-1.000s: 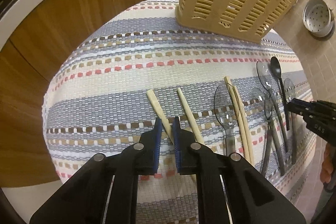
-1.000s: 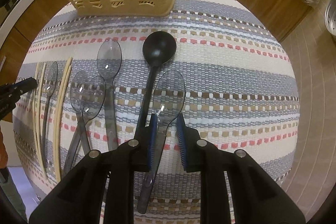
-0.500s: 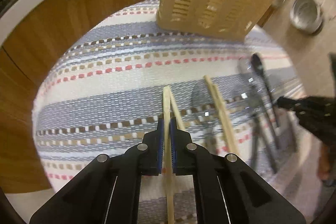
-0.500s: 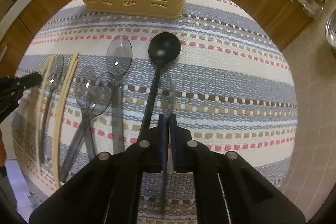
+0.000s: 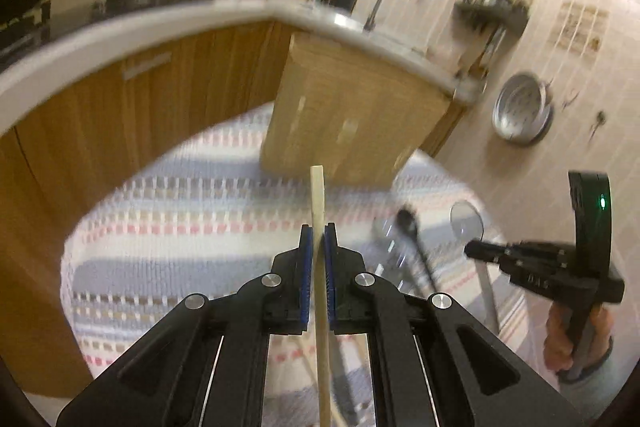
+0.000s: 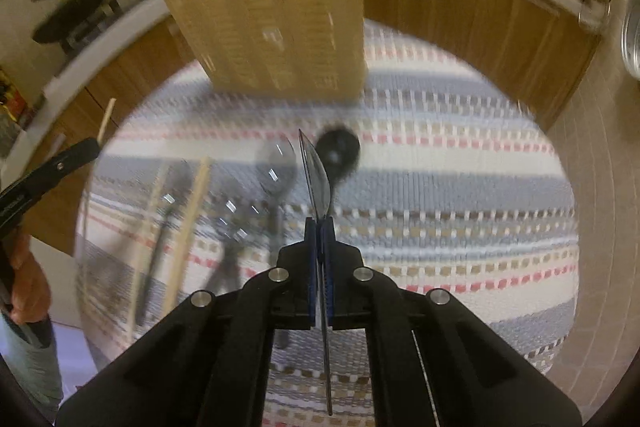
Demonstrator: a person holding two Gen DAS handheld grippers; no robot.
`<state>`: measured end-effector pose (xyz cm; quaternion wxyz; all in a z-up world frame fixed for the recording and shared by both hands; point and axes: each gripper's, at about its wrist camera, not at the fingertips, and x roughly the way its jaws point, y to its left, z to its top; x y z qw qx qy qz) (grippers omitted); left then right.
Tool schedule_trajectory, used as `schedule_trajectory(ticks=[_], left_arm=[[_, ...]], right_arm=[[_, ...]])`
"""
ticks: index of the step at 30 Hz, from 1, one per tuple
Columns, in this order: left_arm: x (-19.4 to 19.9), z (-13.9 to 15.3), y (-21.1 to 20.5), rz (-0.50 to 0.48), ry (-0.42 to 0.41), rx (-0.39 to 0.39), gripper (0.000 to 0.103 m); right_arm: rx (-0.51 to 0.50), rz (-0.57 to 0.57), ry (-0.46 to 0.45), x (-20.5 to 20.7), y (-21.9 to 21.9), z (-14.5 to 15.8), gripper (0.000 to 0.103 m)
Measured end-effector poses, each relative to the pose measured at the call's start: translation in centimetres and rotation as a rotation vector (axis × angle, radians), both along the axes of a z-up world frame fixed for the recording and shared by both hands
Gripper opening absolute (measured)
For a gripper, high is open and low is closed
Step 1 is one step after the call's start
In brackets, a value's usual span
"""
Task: Organize utensils
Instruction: 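Lift the chopstick and clear spoon with both tools over the beige basket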
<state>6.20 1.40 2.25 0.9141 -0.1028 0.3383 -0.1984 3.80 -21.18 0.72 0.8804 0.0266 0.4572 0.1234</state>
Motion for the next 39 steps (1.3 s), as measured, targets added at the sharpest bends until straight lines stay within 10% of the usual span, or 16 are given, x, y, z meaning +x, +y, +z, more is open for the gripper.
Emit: schedule_trajectory(ticks=[9, 19, 28, 39], left_arm=[[0.7, 8.8, -0.2, 0.055, -0.363, -0.156, 0.003], [7.5, 12.3, -1.9, 0.093, -0.522, -0.209, 0.004], [13.5, 11.6, -2.1, 0.167, -0.553, -0.243, 0.004], [14.6, 8.8, -4.2, 0.289, -0.634, -0.092, 0.004]], right_arm=[[0.166, -0.046, -0.358, 0.6, -0.7, 9.7, 0.002], [0.192, -0.146, -0.676, 6.9, -0.2, 13.1, 0.002], [0.180, -0.223, -0.750, 13.2, -0.9, 11.2, 0.002], [0.181, -0.246, -0.737, 15.1, -1.9, 7.0, 0.002]])
